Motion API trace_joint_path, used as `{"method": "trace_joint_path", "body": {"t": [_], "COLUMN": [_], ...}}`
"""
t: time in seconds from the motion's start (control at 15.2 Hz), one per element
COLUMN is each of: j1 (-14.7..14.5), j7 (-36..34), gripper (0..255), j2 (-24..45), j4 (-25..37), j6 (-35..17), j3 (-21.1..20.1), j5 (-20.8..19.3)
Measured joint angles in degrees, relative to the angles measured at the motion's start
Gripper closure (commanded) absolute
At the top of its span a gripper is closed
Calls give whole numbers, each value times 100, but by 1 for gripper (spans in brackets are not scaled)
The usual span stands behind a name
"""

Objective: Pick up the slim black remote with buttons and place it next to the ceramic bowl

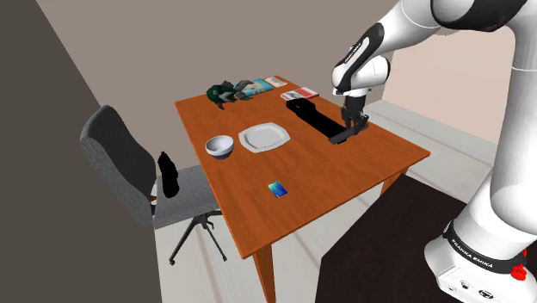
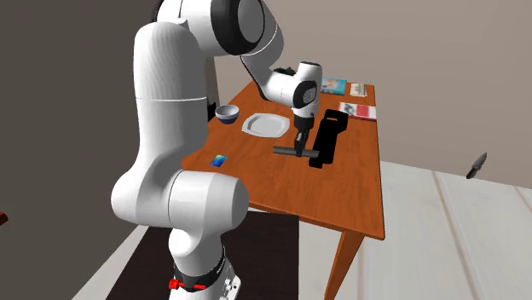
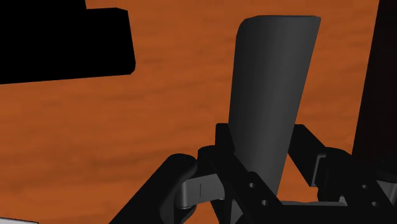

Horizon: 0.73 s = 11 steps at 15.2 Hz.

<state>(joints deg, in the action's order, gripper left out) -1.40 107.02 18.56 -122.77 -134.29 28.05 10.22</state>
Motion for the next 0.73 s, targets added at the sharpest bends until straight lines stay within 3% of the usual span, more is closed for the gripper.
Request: {"method": "trace_joint_path", "body": {"t": [0.73], "j1": [-767], "j7": [-1168], "gripper": [255], "j2": [134], "j4": [351], "j6": [195], "j3": [-392], "j5": [10]}}
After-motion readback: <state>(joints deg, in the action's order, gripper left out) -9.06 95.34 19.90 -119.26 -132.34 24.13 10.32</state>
